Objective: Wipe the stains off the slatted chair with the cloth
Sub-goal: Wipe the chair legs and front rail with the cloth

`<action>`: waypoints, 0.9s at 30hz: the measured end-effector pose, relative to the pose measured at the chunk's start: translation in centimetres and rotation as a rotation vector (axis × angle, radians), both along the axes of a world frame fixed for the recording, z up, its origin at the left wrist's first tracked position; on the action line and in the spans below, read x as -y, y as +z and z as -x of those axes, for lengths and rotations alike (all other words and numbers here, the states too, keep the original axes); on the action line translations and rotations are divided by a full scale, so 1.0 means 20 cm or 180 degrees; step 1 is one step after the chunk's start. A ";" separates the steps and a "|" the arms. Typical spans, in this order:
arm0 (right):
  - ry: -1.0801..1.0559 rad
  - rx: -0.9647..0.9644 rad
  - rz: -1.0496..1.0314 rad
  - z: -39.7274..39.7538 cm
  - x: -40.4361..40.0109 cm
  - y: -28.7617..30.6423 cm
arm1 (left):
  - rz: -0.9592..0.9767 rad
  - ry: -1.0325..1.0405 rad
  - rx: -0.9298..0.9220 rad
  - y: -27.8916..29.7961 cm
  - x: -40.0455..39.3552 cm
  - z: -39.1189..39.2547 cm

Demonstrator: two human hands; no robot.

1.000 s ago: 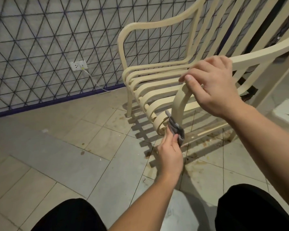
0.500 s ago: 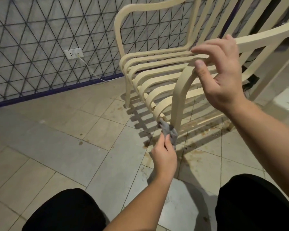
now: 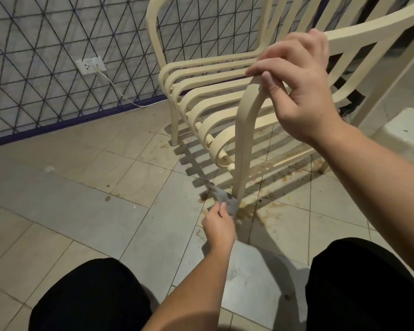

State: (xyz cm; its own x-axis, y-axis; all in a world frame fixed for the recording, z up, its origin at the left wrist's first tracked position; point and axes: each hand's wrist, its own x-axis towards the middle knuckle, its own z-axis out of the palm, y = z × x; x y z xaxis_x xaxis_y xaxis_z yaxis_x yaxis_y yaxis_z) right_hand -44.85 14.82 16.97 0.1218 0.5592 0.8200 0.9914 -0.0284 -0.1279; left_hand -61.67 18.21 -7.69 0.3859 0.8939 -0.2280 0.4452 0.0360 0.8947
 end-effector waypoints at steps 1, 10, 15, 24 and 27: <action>-0.0004 0.0057 -0.0072 0.00 0.00 -0.01 | 0.0171 0.0232 0.0189 0.03 -0.01 -0.01; 0.0048 -0.2577 -0.0701 0.28 0.11 -0.50 | 0.0423 0.0039 0.0635 0.14 0.07 -0.15; -0.0053 -0.2754 0.0035 0.28 0.11 -0.63 | 0.0827 -0.0608 -0.0211 -0.04 -0.05 -0.11; -0.0236 -0.1832 0.0154 0.23 0.10 -0.69 | 0.2133 0.0129 -0.1146 -0.52 -0.20 0.28; -0.0273 -0.1830 -0.0055 0.24 0.08 -0.71 | 0.2472 0.0442 -0.0871 -0.63 -0.23 0.29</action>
State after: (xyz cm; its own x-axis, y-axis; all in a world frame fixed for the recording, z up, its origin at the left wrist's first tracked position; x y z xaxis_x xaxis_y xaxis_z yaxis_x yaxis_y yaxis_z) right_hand -49.60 13.29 2.79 0.5945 0.5149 0.6177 0.7568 -0.0987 -0.6461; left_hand -67.48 22.79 -20.24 0.1253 0.4792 -0.8687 0.5893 0.6685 0.4537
